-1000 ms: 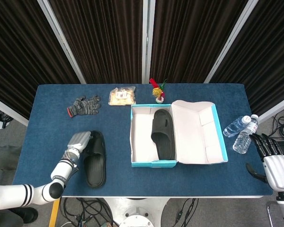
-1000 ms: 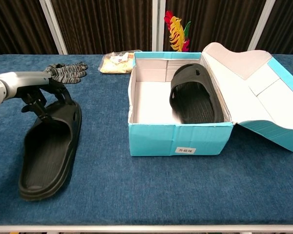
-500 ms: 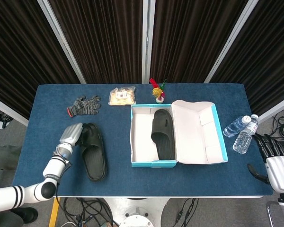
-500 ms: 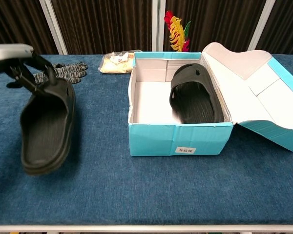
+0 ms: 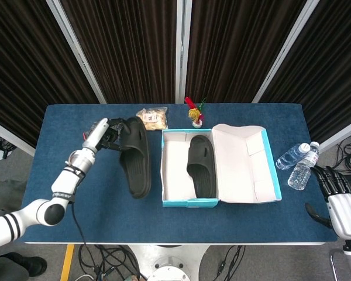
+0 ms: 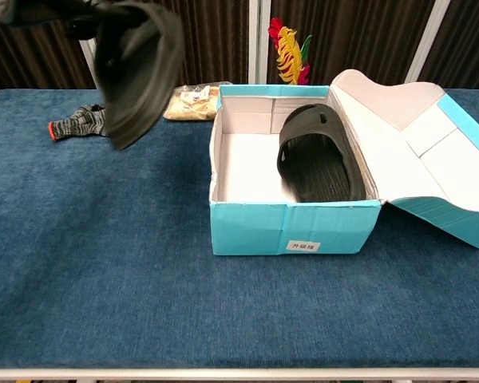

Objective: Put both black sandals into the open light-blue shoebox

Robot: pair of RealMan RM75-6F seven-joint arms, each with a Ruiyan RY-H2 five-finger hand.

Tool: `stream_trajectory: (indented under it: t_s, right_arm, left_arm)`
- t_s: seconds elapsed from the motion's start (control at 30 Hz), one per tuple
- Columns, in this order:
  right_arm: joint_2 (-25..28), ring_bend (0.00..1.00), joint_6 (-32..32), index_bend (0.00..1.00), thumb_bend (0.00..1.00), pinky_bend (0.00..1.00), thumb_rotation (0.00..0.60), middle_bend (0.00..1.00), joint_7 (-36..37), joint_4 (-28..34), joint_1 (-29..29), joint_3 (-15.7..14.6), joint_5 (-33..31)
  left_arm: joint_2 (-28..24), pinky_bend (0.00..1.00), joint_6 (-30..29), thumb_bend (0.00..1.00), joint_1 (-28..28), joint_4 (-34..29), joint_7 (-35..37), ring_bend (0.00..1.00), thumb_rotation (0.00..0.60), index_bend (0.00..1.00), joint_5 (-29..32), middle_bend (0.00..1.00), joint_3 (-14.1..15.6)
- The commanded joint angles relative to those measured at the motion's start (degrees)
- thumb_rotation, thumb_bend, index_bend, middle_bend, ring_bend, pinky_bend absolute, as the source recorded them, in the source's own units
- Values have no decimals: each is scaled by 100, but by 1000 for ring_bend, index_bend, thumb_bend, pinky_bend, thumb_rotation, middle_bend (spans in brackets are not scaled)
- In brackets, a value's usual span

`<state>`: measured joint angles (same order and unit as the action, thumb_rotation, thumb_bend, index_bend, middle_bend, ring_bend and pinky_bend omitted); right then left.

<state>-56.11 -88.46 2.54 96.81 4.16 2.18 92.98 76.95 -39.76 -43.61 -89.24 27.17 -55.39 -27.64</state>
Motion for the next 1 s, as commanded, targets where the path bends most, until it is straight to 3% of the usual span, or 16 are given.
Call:
stream_trajectory:
  t_s: [0.03,0.23,0.37,0.77,1.0]
  right_arm:
    - [2,0,13,10,207,124,600,85,-21,15,1,1,-13]
    - [7,0,53,10,207,125,600,85,-59,48,11,4,-40]
    - [11,0,69,10,206,126,600,85,-71,61,0,2,-82]
    - [5,0,94,10,207,126,600,85,-97,87,-2,-1,-97]
    - [19,0,89,10,207,126,600,85,-133,117,-15,4,-119]
  left_arm:
    - [405,867,264,0,-335,313,526,840,600,539,-306,564,-269]
    - [1116,819,372,0,-845,898,854,789,600,539,-728,559,-259]
    - [1483,736,377,0,-1083,1244,983,751,600,539,-808,555,-227]
    - [2430,585,53,0,-1581,2371,563,697,600,540,-890,555,53]
    - [2827,563,-114,0,-1737,2934,546,681,600,540,-811,555,3]
